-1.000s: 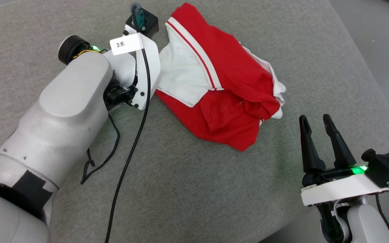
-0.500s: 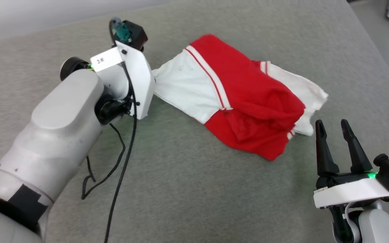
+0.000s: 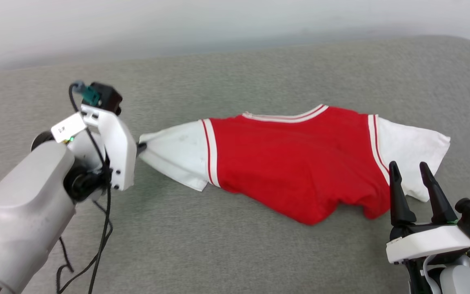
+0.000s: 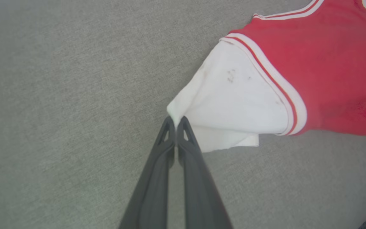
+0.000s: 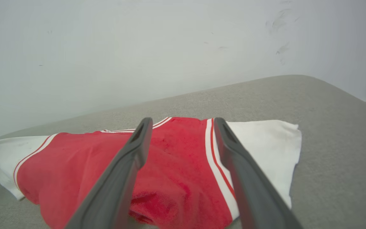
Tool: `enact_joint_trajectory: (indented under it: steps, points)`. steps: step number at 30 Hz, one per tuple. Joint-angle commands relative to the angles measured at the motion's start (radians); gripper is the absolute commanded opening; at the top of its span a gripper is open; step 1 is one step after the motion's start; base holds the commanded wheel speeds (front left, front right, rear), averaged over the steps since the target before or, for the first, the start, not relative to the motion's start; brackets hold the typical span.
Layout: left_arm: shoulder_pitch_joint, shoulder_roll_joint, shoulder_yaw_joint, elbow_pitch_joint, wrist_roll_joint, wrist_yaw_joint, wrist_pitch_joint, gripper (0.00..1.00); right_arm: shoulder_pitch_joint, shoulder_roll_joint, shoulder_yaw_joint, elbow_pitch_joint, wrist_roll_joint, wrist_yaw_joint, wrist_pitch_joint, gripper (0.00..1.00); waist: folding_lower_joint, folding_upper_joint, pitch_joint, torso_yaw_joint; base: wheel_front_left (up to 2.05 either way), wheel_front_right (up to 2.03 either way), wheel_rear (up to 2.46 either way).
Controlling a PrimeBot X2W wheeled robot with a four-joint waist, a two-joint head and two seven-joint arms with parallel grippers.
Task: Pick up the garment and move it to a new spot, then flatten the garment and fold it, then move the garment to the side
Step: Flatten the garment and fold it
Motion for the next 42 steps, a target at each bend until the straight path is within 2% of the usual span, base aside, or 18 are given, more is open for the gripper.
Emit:
enact_joint_trajectory:
  steps: [1, 11, 18, 19, 20, 21, 22, 26, 30, 33, 35, 37, 40, 42]
  points:
    - [0.029, 0.018, 0.003, -0.014, -0.008, 0.008, -0.004, 0.00, 0.007, -0.003, -0.003, -0.005, -0.007, -0.001, 0.007, 1.00, 0.0002, 0.0000, -0.030, 0.042, 0.00, 0.00, 0.00]
    - [0.155, 0.104, 0.009, -0.083, -0.029, 0.073, -0.016, 0.00, 0.017, -0.010, -0.013, -0.034, -0.017, -0.001, 0.043, 1.00, 0.0002, 0.0000, -0.016, 0.077, 0.00, 0.00, 0.00]
    - [0.143, 0.097, 0.001, -0.071, 0.033, 0.102, -0.103, 0.00, 0.007, -0.014, -0.015, -0.038, -0.017, -0.001, 0.054, 1.00, 0.0002, 0.0000, 0.008, 0.082, 0.00, 0.00, 0.00]
    - [0.130, 0.097, -0.003, -0.068, 0.057, 0.107, -0.132, 0.04, 0.006, -0.015, -0.017, -0.038, -0.018, -0.001, 0.055, 1.00, 0.0002, 0.0000, 0.008, 0.084, 0.00, 0.00, 0.00]
    - [0.118, 0.095, -0.002, -0.059, 0.079, 0.119, -0.165, 0.34, 0.005, -0.016, -0.019, -0.037, -0.019, -0.001, 0.056, 1.00, 0.0002, 0.0000, 0.006, 0.087, 0.00, 0.00, 0.00]
    - [0.111, 0.093, -0.009, -0.049, 0.107, 0.125, -0.195, 0.86, 0.005, -0.016, -0.021, -0.035, -0.021, -0.001, 0.056, 1.00, 0.0002, 0.0000, 0.003, 0.089, 0.00, 0.00, 0.00]
    - [0.111, 0.089, -0.018, -0.036, 0.128, 0.131, -0.216, 1.00, 0.006, -0.016, -0.020, -0.033, -0.022, -0.001, 0.057, 1.00, 0.0002, 0.0000, -0.003, 0.092, 0.00, 0.00, 0.00]
    - [0.093, 0.066, -0.019, -0.007, 0.183, 0.153, -0.325, 1.00, 0.019, -0.014, -0.024, -0.024, -0.021, -0.001, 0.057, 1.00, 0.0002, 0.0000, -0.040, 0.104, 0.00, 0.00, 0.00]
    - [0.100, 0.048, -0.023, -0.002, 0.249, 0.182, -0.494, 1.00, 0.029, -0.016, -0.030, -0.023, -0.015, -0.001, 0.054, 1.00, 0.0002, 0.0000, -0.083, 0.119, 0.00, 0.00, 0.00]
    - [0.129, 0.021, 0.021, -0.021, 0.261, 0.242, -0.657, 1.00, 0.052, -0.025, -0.036, -0.033, -0.005, -0.001, 0.059, 1.00, 0.0002, 0.0000, -0.112, 0.134, 0.00, 0.00, 0.00]
    - [0.150, 0.012, 0.058, -0.057, 0.282, 0.295, -0.709, 1.00, 0.064, -0.035, -0.042, -0.045, 0.001, -0.001, 0.064, 1.00, 0.0002, 0.0000, -0.128, 0.145, 0.00, 0.00, 0.00]
    - [0.189, 0.002, 0.094, -0.123, 0.311, 0.344, -0.723, 1.00, 0.079, -0.045, -0.052, -0.053, 0.003, -0.001, 0.069, 1.00, 0.0002, 0.0000, -0.141, 0.155, 0.00, 0.00, 0.00]
    - [0.291, -0.008, 0.203, -0.290, 0.392, 0.415, -0.725, 1.00, 0.100, -0.056, -0.072, -0.068, 0.004, -0.001, 0.078, 1.00, 0.0002, 0.0000, -0.157, 0.167, 0.00, 0.00, 0.00]
    - [0.385, -0.021, 0.256, -0.379, 0.441, 0.446, -0.724, 1.00, 0.113, -0.056, -0.083, -0.079, 0.002, -0.001, 0.082, 1.00, 0.0002, 0.0000, -0.166, 0.173, 0.00, 0.00, 0.00]
